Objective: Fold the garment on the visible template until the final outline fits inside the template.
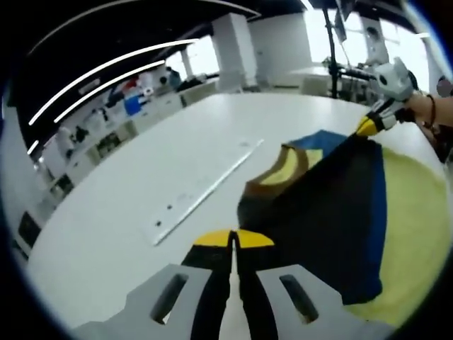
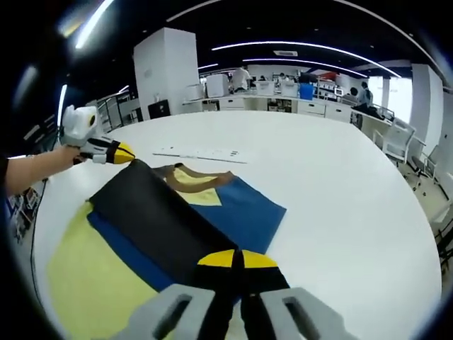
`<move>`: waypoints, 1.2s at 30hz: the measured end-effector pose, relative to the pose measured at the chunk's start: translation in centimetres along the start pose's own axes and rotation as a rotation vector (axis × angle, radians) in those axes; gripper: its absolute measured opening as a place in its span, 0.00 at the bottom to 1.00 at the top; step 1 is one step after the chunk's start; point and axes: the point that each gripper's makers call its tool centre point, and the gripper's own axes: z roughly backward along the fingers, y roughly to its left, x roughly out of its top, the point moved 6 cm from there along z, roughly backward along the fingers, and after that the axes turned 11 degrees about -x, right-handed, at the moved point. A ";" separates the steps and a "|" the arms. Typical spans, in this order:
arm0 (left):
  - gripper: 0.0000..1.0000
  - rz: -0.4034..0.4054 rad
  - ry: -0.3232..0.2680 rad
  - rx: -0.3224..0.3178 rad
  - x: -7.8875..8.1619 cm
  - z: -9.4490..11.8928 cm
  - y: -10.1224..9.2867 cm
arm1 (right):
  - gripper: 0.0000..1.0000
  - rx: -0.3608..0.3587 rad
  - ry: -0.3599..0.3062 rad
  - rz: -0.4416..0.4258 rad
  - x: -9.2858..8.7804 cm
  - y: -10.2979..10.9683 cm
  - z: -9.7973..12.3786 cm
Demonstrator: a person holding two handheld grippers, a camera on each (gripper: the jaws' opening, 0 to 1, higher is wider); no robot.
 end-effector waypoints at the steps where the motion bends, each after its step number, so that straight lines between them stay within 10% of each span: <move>1: 0.00 0.013 -0.009 0.005 0.0 0.1 0.2 | 0.00 -0.001 0.001 -0.001 -0.1 0.0 -0.1; 36: 0.00 0.002 0.022 -0.119 -2.5 -0.9 -1.6 | 0.00 0.004 0.039 -0.024 -0.6 0.1 -0.2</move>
